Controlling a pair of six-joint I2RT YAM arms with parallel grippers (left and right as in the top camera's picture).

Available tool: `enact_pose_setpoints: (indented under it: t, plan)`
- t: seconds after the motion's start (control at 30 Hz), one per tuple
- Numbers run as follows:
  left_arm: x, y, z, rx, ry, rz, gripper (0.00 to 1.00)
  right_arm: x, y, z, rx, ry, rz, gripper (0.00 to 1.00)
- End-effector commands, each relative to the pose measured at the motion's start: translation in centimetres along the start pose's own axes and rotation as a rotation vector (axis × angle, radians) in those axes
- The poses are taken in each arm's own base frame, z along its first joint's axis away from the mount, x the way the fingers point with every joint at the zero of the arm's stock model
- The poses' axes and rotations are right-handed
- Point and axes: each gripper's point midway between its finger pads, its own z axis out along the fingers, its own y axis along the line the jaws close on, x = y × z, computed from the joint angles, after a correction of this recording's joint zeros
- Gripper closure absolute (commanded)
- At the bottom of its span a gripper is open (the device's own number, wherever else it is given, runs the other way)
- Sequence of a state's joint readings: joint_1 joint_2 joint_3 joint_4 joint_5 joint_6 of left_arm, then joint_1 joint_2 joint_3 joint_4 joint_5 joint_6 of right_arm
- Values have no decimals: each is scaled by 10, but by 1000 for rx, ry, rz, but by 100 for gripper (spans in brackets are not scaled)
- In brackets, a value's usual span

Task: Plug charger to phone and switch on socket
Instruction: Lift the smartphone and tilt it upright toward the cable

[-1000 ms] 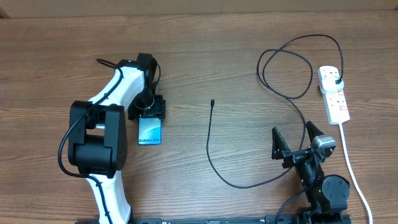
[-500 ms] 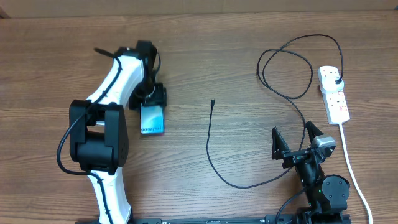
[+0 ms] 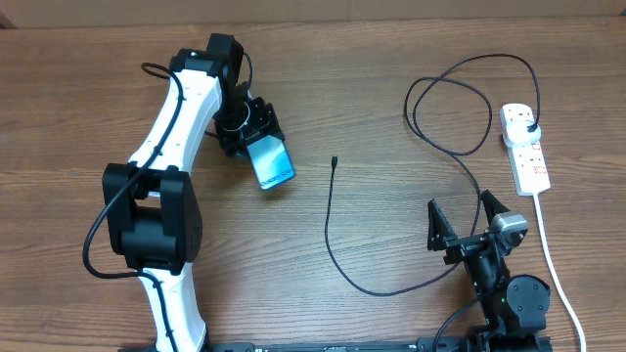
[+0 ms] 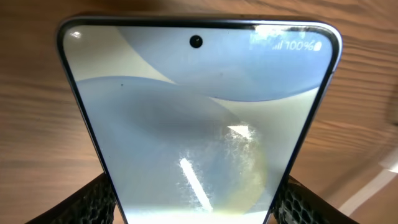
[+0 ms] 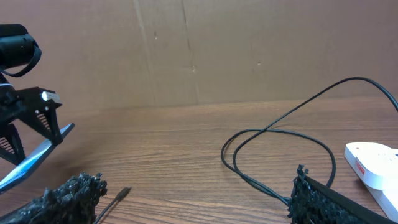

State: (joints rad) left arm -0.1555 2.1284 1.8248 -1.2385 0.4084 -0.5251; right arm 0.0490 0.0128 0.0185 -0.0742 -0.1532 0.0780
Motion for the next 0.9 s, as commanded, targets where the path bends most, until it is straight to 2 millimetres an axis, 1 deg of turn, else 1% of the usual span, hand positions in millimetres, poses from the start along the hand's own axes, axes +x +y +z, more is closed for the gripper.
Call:
enact_pose_setpoints:
  t: [0.0,0.07,0.17,0.27,0.37,0.43,0.63,0.87]
  plan:
    - [15,-37,-14,185,89,-107,39,2,1,0,-7,-4,-2,0]
    - [19,-41,-15,205,123,-212,39,2,1,0,-7,-3,-1,0]
    - [21,-43,-16,213,142,-274,38,2,1,0,-7,-4,-2,0]
    - [22,-45,-16,222,150,-273,38,2,1,0,-7,-4,-2,0]
    - [22,-46,-16,227,154,-273,44,2,1,0,-7,-4,-2,0]
    - [23,-46,-16,227,155,-273,44,2,1,0,-7,-4,-2,0]
    - [24,-46,-17,228,162,-276,42,2,1,0,-7,-4,-2,0]
    - [35,-64,-24,332,246,-278,40,2,1,0,-7,-4,-2,0]
